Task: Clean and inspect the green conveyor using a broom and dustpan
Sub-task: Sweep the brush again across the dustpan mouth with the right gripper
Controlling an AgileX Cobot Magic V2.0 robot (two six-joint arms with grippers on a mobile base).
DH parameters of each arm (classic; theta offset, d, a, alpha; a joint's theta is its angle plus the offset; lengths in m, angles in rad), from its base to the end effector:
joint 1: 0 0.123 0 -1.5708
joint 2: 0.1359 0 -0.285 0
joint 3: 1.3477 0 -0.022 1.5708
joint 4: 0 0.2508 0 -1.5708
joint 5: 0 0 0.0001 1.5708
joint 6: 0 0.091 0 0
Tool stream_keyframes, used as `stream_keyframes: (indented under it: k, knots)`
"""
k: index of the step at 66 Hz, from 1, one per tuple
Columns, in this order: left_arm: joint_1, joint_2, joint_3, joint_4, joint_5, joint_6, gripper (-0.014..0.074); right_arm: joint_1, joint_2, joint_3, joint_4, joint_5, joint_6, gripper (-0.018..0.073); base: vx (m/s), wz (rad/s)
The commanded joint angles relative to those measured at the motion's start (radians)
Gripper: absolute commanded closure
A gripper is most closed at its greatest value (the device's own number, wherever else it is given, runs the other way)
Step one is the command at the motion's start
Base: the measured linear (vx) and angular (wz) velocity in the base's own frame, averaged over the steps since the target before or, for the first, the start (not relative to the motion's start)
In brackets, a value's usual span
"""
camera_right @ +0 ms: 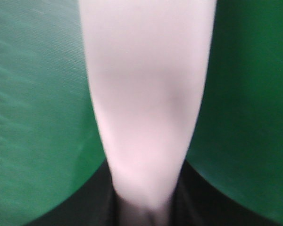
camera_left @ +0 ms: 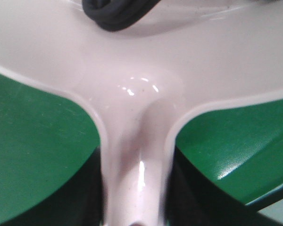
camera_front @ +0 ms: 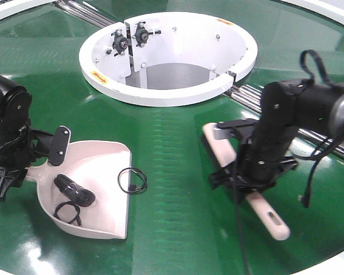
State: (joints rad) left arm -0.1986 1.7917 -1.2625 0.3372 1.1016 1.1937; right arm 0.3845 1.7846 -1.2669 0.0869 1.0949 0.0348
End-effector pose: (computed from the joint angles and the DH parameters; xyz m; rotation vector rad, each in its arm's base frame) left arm 0.3386 -0.0407 0.2158 -2.0847 -2.1460 -0.4201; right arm 0.3115 0.1336 0.2154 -0.4827 3.0729 0.1336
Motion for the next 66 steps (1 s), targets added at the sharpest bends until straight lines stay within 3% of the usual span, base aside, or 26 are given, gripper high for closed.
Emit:
stream_keyframes:
  k: [1, 26, 46, 66]
  knots:
    - [-0.005, -0.044, -0.026, 0.006, 0.018, 0.012, 0.0603, 0.044, -0.012, -0.056, 0.011, -0.024, 0.024, 0.0564, 0.0, 0.0]
    - [-0.005, -0.044, -0.026, 0.006, 0.018, 0.012, 0.0603, 0.214, 0.259, -0.378, 0.01, 0.198, 0.103, 0.0564, 0.0, 0.0]
    - [-0.005, -0.044, -0.026, 0.006, 0.018, 0.012, 0.0603, 0.367, 0.391, -0.604, 0.073, 0.197, 0.124, 0.0564, 0.0, 0.0]
    - [-0.005, -0.044, -0.026, 0.006, 0.018, 0.012, 0.0603, 0.447, 0.412, -0.723, 0.2, 0.196, 0.065, 0.0564, 0.0, 0.0]
